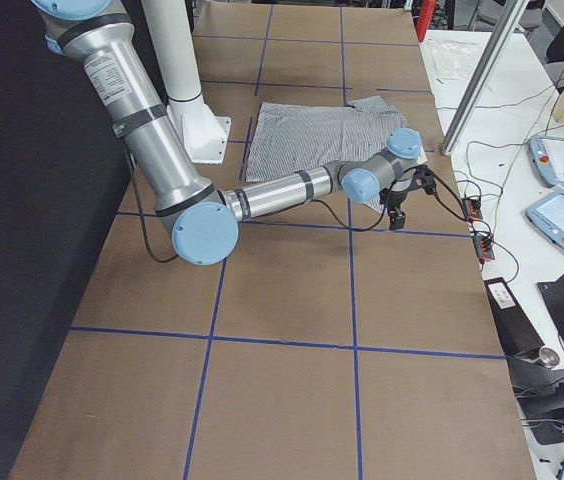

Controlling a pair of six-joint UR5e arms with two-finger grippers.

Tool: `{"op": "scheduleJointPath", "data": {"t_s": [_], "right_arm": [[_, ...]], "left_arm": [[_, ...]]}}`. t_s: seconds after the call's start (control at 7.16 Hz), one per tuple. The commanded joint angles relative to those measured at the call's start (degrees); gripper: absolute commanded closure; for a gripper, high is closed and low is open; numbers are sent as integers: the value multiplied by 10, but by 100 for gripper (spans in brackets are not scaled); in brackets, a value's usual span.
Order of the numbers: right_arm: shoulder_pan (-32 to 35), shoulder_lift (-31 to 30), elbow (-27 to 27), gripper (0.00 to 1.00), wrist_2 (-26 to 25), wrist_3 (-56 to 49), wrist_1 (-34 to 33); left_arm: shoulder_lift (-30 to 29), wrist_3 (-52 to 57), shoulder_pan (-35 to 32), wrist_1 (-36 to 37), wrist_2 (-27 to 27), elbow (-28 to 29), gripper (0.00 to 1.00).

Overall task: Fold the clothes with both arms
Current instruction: 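Move the right gripper to the sleeve nearest it and grasp its edge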

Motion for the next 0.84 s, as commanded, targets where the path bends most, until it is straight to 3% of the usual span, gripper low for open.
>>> {"op": "scheduleJointPath", "data": {"t_s": [0.0,0.28,0.42,0.7], "right_arm": [[-94,70,-70,0,-109,196,101],[-101,93,-89,0,-114,216,103],[-105,95,-109,0,-116,218,105],[-109,103,-177,0,-137,214,162]], "left_arm": [[-12,-25,20,-14,1,6,0],[-26,-51,25,-13,2,9,0],[-35,-105,48,-14,32,1,0],[-40,-119,58,-14,37,-2,0]]}}
